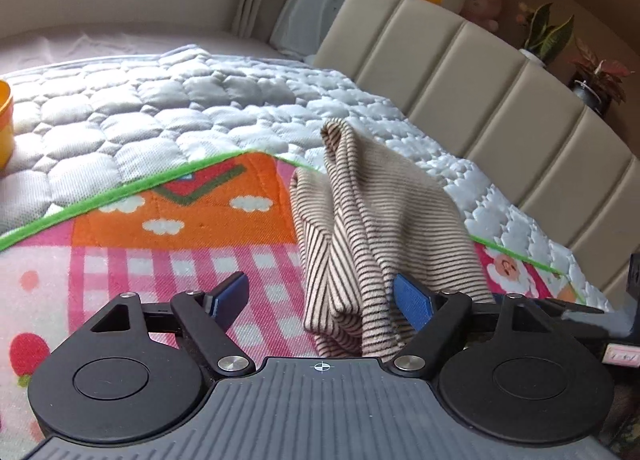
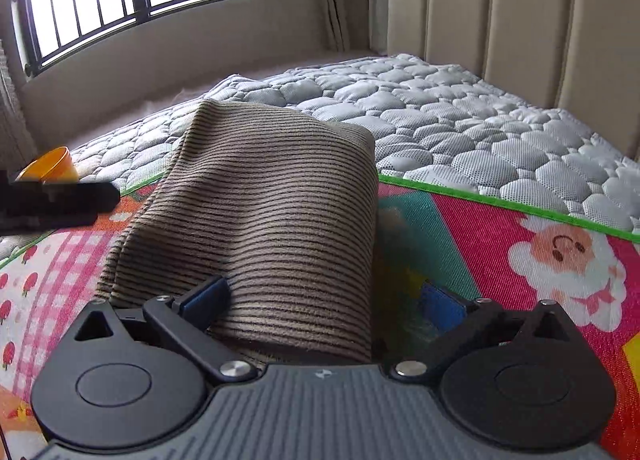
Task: Fold clothes
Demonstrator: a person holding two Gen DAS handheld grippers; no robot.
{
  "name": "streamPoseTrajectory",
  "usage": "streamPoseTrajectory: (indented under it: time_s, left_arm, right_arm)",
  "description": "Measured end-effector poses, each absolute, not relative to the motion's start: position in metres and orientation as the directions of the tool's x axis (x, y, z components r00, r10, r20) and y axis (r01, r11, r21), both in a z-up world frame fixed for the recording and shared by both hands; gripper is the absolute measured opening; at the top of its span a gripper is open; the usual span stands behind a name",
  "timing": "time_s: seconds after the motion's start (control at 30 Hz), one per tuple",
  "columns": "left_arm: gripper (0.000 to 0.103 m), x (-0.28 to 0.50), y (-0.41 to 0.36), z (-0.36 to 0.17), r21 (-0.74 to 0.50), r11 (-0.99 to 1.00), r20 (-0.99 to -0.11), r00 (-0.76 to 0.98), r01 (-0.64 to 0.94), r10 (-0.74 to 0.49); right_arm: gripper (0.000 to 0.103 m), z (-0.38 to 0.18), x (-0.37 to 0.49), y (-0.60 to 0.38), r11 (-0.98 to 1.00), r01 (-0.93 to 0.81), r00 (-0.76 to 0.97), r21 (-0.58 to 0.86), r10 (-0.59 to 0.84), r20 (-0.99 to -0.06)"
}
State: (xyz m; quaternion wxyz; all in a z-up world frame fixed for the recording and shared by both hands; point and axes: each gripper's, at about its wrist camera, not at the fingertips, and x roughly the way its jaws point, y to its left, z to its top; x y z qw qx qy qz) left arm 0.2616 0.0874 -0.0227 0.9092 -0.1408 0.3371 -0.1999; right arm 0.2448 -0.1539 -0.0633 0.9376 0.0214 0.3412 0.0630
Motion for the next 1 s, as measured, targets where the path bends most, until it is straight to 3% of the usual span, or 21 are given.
streamPoseTrajectory:
  time_s: [0.13,0.23,0.37,0.5,0.67,0.77,1.0]
  left_arm:
    - [0.084,0.283,0.075,0.015,-0.402,0.832,-0.467,0.696,0.383,-0.546]
    - [0.084,0.322,0.051,0.032,-0.333,0.812,-0.46,0.669,0.479,-0.584]
    - [0.081,0.352,0.034,0.015,-0.309,0.821,-0.533,0.627,0.48,-0.568]
    - [0.076,0.377,0.02,-0.007,-0.289,0.836,-0.61,0.583,0.467,-0.537]
    - [0.077,0.403,0.005,-0.03,-0.266,0.852,-0.688,0.531,0.451,-0.496]
    - [0.076,0.38,0.021,-0.013,-0.291,0.856,-0.662,0.556,0.427,-0.502]
    - [0.094,0.239,0.062,0.014,-0.234,0.927,-0.658,0.654,0.292,-0.372]
  right_arm:
    - [0.102,-0.054,0.229,-0.149,0.992,-0.122,0.815,0.01,0.106,-0.57]
    - [0.102,-0.052,0.209,-0.14,0.983,-0.182,0.847,-0.025,0.143,-0.512]
    - [0.102,-0.059,0.206,-0.143,0.976,-0.207,0.831,0.065,0.21,-0.514]
    - [0.102,-0.074,0.224,-0.156,0.954,-0.19,0.748,0.233,0.295,-0.595]
    - [0.102,-0.08,0.225,-0.155,0.96,-0.165,0.727,0.225,0.272,-0.63]
    - [0.102,-0.066,0.215,-0.154,0.967,-0.169,0.752,0.191,0.251,-0.61]
    - [0.103,-0.029,0.156,-0.164,0.973,-0.147,0.791,0.179,0.224,-0.57]
